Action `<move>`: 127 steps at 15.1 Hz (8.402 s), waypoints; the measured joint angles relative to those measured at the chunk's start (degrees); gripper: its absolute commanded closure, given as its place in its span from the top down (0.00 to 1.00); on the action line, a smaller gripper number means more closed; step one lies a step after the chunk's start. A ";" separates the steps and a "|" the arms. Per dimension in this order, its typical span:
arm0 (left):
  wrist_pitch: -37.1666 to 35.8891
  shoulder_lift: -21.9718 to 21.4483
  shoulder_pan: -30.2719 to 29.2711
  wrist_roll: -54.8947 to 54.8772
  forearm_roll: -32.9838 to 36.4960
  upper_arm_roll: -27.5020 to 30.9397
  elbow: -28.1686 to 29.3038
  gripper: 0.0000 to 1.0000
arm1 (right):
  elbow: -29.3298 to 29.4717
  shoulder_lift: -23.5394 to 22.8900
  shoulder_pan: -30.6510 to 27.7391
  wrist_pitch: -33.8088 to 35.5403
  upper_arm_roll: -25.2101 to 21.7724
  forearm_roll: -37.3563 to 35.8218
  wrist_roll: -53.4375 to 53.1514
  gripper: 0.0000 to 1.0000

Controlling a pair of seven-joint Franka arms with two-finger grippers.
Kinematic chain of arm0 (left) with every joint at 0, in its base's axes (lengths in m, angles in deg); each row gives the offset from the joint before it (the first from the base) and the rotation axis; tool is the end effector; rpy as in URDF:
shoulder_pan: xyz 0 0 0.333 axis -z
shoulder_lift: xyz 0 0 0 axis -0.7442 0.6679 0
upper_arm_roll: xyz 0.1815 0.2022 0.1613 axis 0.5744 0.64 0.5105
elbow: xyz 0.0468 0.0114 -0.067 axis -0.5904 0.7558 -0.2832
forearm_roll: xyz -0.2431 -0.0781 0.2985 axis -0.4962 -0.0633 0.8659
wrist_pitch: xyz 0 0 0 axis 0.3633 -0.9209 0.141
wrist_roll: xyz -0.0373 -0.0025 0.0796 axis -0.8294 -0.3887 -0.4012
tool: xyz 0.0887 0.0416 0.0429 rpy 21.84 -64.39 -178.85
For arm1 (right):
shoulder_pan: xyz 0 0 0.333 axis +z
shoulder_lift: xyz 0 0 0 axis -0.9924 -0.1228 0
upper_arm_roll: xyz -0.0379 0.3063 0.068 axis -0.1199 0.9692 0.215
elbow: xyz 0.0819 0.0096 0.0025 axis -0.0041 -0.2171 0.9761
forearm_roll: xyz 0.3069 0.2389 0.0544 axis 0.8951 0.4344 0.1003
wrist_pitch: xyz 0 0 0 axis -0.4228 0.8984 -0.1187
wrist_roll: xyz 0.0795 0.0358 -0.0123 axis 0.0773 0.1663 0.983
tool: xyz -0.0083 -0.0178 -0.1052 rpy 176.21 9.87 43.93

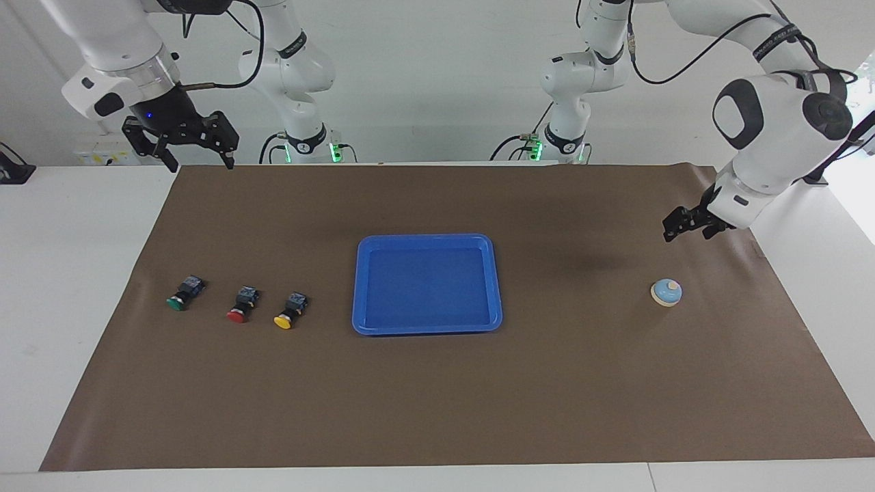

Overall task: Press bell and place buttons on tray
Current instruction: 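Press down on the bell with the left gripper, then lift the left gripper off the bell while the right gripper reaches the buttons, then grasp the yellow-top push button with the right gripper, then carry the yellow button into the blue tray and open the right gripper, then withdraw the right gripper from the tray toward the red button, then grasp the red-top push button with the right gripper, then carry the red button into the tray beside the yellow one and release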

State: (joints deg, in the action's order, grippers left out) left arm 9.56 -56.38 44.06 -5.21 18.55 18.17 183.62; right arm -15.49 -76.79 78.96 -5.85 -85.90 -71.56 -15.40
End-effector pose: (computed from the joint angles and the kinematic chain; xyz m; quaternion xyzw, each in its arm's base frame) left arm 0.5611 0.0301 0.5176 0.9970 -0.0092 -0.0765 0.0012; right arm 0.5355 -0.0143 0.6534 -0.9994 -0.0222 0.0272 0.0048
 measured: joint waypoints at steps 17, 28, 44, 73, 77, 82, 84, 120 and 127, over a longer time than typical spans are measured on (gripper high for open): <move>-5.45 -4.28 3.90 -0.05 -0.10 0.15 0.68 1.00 | -0.03 0.11 -0.21 0.83 -0.88 -0.01 -0.04 1.00; -5.59 -4.18 4.79 0.83 -0.57 0.29 -0.09 1.00 | -19.59 6.08 0.07 -16.84 0.06 -0.01 -0.05 1.00; -5.04 -4.15 5.21 2.25 -0.98 0.45 -1.68 1.00 | -34.19 -14.89 6.10 -58.82 0.25 -0.05 -8.78 1.00; -5.40 -4.19 5.21 2.26 -0.98 0.81 -2.51 1.00 | -13.28 -24.63 27.37 -43.67 0.39 0.03 -29.00 0.00; -5.40 -4.19 5.21 2.26 -0.98 0.81 -2.51 1.00 | -18.48 -24.68 26.85 -50.10 0.06 0.04 -29.09 0.00; -5.40 -4.19 5.21 2.26 -0.98 0.81 -2.51 1.00 | -21.20 -24.64 26.82 -52.79 -0.03 0.04 -31.49 0.94; -5.40 -4.19 5.21 2.26 -0.98 0.81 -2.51 1.00 | -21.20 -24.54 26.88 -52.79 0.08 0.05 -33.49 1.00; -5.40 -4.20 5.21 2.26 -0.98 0.81 -2.51 1.00 | -39.31 -13.77 -3.16 -61.39 -0.65 -0.20 -6.07 0.00; -5.40 -4.20 5.21 2.26 -0.98 0.81 -2.51 1.00 | -23.08 -13.63 7.25 -42.47 0.44 0.00 -13.17 0.00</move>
State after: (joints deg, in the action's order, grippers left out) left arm 4.16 -60.58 49.27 -2.95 17.57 18.98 181.11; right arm -38.57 -90.41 86.21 -48.32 -85.46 -71.56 -28.57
